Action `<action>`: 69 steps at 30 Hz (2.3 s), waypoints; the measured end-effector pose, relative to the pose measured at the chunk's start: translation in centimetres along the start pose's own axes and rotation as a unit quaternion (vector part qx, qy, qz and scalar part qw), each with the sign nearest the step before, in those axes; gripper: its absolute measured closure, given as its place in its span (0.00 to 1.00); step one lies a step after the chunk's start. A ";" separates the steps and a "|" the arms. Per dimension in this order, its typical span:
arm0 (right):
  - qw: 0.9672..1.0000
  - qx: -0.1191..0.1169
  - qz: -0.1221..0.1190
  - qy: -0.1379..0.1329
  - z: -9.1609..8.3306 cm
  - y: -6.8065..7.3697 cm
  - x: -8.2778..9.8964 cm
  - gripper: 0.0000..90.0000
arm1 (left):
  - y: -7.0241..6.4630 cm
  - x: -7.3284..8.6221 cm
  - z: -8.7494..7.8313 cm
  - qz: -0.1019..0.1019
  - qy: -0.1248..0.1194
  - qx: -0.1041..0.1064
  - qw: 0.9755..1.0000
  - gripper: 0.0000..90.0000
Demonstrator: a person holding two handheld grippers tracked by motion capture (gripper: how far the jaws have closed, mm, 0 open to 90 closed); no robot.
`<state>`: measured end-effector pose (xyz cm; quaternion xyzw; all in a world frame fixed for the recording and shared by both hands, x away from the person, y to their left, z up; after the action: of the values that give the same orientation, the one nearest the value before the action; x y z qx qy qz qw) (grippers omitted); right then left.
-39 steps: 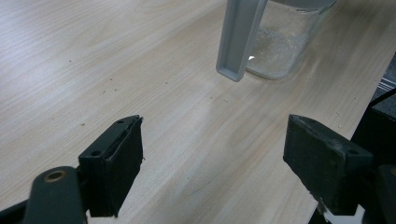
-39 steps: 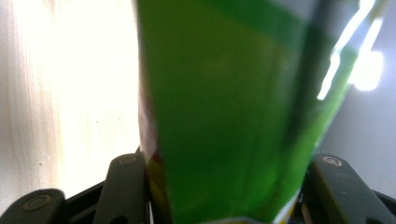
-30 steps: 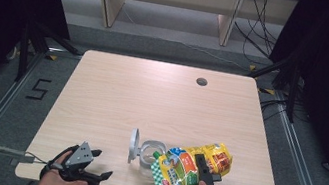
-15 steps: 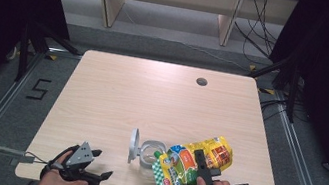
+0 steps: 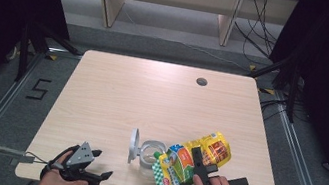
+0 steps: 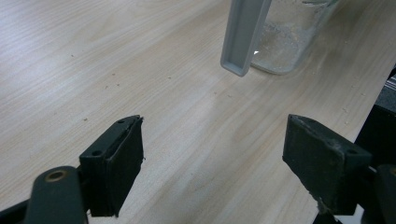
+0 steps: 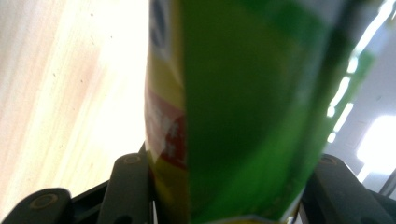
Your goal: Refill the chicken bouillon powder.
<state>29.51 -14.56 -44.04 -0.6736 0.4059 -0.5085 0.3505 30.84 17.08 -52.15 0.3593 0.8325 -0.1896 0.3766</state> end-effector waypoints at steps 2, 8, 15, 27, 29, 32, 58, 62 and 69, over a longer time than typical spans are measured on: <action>1.000 0.003 -0.021 -0.003 0.1 -0.4 0.0 0.60 | 0.2 0.0 -0.1 0.013 0.007 -0.003 1.000 0.22; 1.000 -0.004 -0.016 0.010 -0.1 -0.4 0.2 0.60 | 0.2 0.1 -0.1 0.010 0.009 -0.003 1.000 0.22; 0.999 0.003 -0.052 0.008 -0.1 -1.1 -0.2 0.62 | 0.2 0.1 -0.1 0.010 0.009 -0.003 1.000 0.22; 0.996 0.011 -0.094 -0.003 0.3 -2.1 -0.4 0.62 | 0.2 0.1 -0.1 0.010 0.009 -0.003 1.000 0.22; 0.996 0.015 -0.087 0.000 0.3 -2.1 -0.4 0.62 | 0.1 0.1 0.0 0.006 0.003 0.000 1.000 0.22; 0.995 0.008 -0.099 -0.001 0.3 -2.1 -0.4 0.62 | 0.2 0.1 0.0 0.008 0.005 -0.002 1.000 0.22; 0.989 0.020 -0.145 -0.007 0.2 -2.5 -0.4 0.63 | 0.2 -0.1 -0.1 0.016 0.001 0.001 1.000 0.22; 0.986 0.023 -0.164 -0.005 0.2 -2.7 -0.4 0.63 | 0.2 -0.1 -0.1 0.013 -0.001 0.001 1.000 0.22; 0.986 0.021 -0.165 -0.003 0.1 -2.9 -0.1 0.63 | 0.1 0.0 0.0 0.005 0.002 -0.001 1.000 0.22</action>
<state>30.15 -13.24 -41.58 -0.7253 0.2771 -0.5659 0.2773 30.88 17.18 -52.18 0.3636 0.8315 -0.1858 0.3767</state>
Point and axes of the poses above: each handheld gripper's, and its own axes: z roughly forward along the jaws, x roughly out of its underside, y roughly to its left, the point moved 4 cm from there along z, roughly forward along the jaws, and after that the axes turned 3 degrees about y, right-handed, at the moved point
